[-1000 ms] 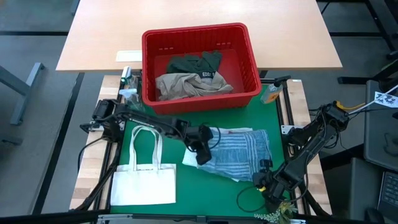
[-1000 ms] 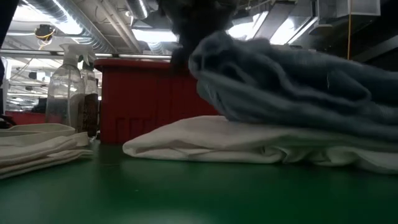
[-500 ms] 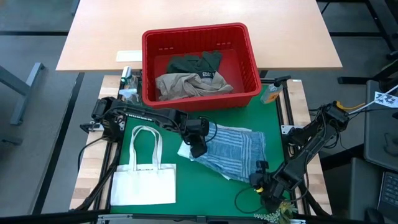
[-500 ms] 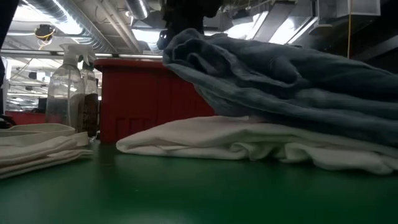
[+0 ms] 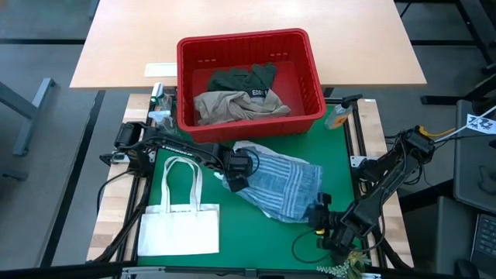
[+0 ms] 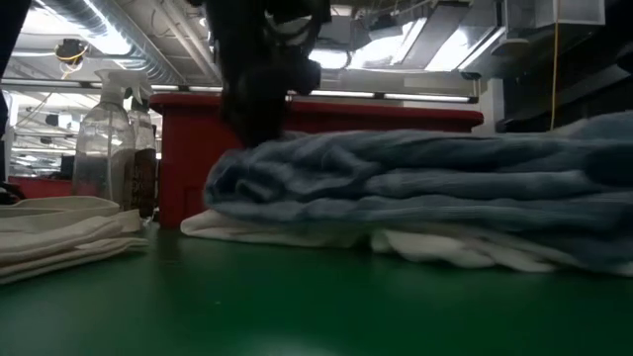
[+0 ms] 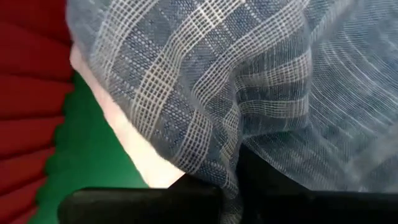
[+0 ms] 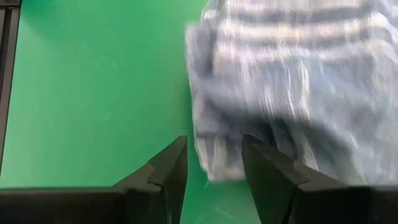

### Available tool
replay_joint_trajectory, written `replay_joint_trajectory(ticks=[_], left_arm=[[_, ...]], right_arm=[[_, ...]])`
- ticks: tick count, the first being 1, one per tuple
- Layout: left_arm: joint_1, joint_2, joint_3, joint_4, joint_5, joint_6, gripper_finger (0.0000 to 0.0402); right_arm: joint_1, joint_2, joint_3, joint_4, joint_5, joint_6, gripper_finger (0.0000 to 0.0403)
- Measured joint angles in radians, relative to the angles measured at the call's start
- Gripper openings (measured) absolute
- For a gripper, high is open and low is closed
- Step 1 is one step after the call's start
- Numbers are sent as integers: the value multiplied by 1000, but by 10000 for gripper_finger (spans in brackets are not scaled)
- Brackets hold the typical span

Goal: Fold Laundry from Bin
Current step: Stack the blue checkered polo shirt on top of the folded white underwear

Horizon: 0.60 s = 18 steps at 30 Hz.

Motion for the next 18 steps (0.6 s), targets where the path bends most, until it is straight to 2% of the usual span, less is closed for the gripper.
replay_joint_trajectory(ticks=[6,13,18], left_arm=[[-1,0,-71,94,9,1,34],[-1,0,-82,102,-10,1,121],[11,0,-21,45,108,0,164]], right_arm=[[0,0,0,0,-26,0,154],[0,0,0,0,-25,-1,154],[0,0,0,1,-25,-2,154]])
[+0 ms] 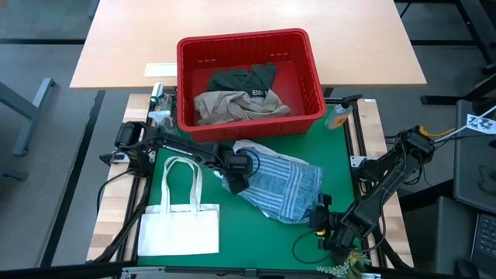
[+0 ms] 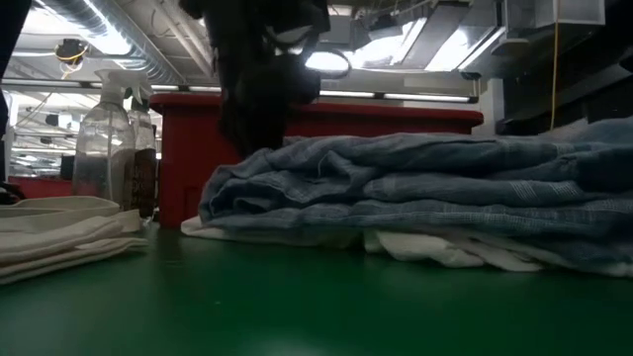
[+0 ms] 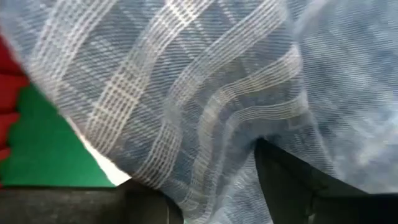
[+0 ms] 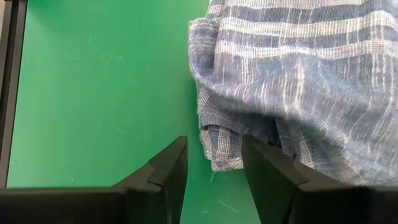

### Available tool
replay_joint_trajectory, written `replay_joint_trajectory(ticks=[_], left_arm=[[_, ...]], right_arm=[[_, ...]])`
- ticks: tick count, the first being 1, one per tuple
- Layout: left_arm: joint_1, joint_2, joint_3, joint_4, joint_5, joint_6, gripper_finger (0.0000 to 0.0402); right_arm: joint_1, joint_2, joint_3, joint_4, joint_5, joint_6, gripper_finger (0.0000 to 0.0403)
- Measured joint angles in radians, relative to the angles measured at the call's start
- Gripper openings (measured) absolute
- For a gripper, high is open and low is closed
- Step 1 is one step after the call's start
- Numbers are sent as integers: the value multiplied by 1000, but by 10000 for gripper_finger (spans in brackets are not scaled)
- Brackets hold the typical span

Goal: Fold Laundry from Bin
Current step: Stack the blue checkered polo shirt on top of the folded white underwear

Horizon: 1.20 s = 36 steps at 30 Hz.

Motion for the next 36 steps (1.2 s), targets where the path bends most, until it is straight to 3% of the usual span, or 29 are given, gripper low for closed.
replay_joint_trajectory(ticks=[6,12,16,21,26,28,30,36], left_arm=[[1,0,128,-138,49,3,171],[1,0,238,-349,-29,9,172],[1,0,258,-382,-50,10,172],[-2,0,252,-297,-99,0,172],[8,0,188,-176,-229,1,172],[18,0,148,-135,-235,1,172],[29,0,101,-80,-235,1,172],[46,0,-50,125,-235,0,172]], right_arm=[[0,0,0,0,-1,1,154],[0,0,0,0,-19,1,154],[0,0,0,0,-19,0,154],[0,0,0,0,73,-23,154],[-16,0,0,0,343,-50,154],[-49,0,-1,-1,389,-51,154],[-96,0,-2,-12,375,-51,154],[-223,32,-3,-11,188,-52,154]])
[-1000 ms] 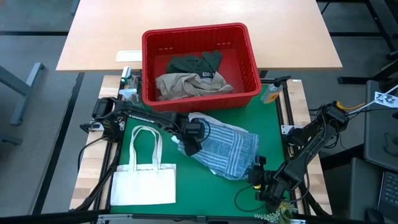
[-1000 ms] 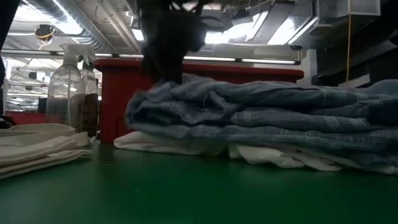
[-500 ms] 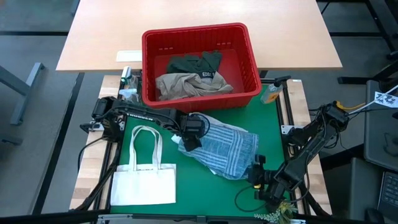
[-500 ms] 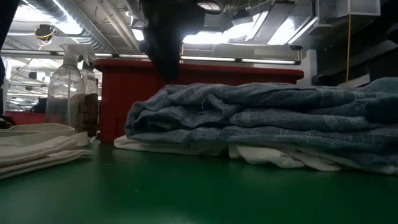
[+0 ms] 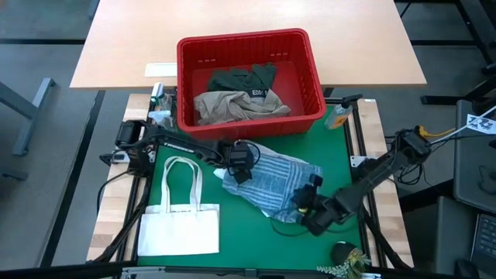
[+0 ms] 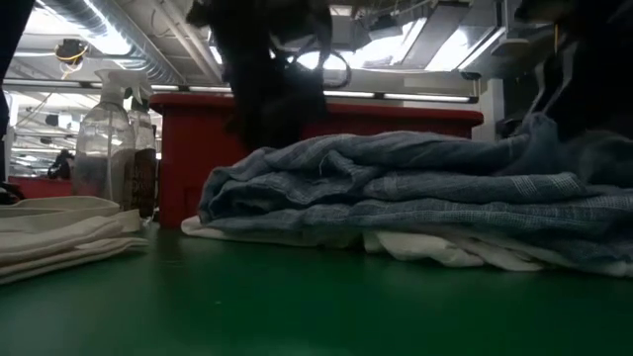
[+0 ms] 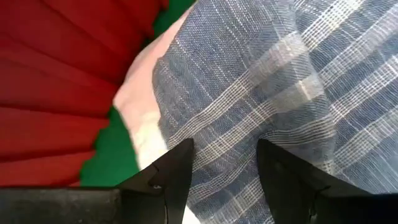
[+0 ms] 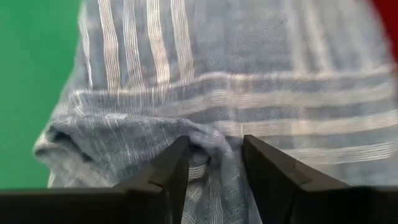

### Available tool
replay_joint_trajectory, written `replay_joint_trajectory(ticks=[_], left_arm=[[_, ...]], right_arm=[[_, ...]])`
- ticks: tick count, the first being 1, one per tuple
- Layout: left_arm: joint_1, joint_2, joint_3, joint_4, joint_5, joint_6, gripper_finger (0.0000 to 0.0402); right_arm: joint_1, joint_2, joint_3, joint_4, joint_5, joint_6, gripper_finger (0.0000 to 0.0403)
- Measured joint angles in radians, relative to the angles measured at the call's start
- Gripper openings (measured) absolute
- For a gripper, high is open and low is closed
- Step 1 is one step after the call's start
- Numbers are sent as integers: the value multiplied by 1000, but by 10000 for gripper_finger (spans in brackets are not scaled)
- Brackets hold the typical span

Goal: Fold Laundry from Bin
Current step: Stack the blue checkered polo shirt on top of the folded white underwear

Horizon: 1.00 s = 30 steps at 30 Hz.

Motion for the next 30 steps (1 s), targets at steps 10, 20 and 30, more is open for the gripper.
replay_joint_trajectory(ticks=[10,20,30], left_arm=[[-19,0,-156,301,32,-97,172],[-157,0,-156,311,81,-188,172],[-214,-75,-156,275,91,-161,172]], right_arm=[[-32,39,0,-35,-261,-26,154],[-32,38,0,-264,-341,-23,154],[-32,35,94,-345,-346,-69,154]])
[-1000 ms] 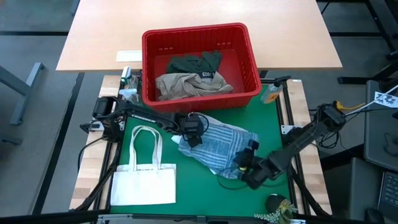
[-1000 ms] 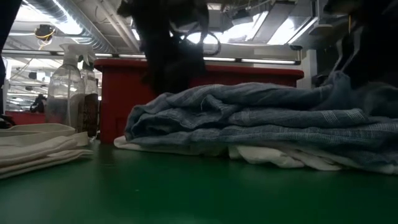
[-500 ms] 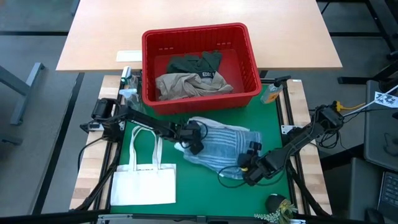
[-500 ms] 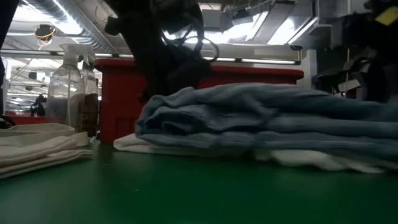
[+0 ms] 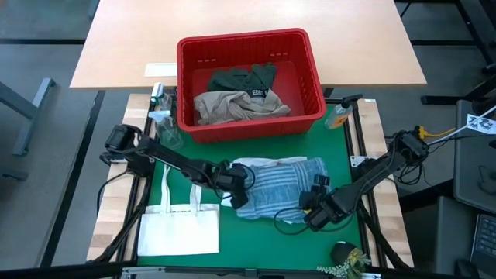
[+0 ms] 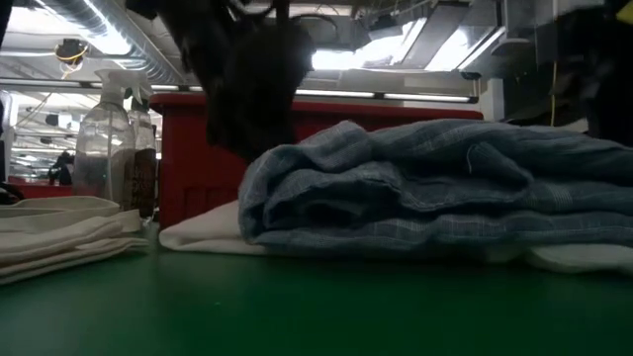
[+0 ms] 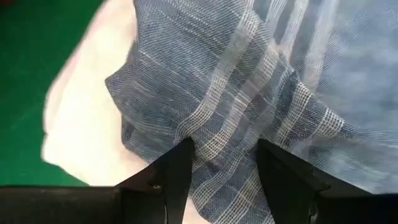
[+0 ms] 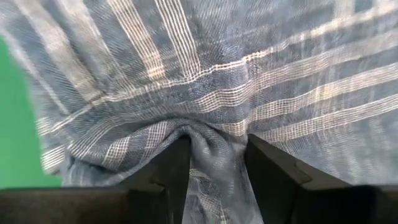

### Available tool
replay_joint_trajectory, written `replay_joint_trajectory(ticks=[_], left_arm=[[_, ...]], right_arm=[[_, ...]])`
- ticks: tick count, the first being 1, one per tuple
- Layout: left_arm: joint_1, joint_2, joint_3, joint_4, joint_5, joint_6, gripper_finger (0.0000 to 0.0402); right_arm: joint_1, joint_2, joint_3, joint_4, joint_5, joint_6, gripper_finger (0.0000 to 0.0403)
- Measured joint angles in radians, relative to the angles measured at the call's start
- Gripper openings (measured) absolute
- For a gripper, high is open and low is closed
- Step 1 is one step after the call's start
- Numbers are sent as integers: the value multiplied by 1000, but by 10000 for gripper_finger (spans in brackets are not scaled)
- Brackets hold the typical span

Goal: Fold Laundry from Bin
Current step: Stack the blue checkered polo shirt on top of the folded white underwear

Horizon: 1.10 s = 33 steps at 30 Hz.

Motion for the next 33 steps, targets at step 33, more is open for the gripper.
replay_joint_trajectory(ticks=[33], left_arm=[[5,-51,0,102,-5,4,172]], right_arm=[[-1,-1,190,-97,61,-53,154]])
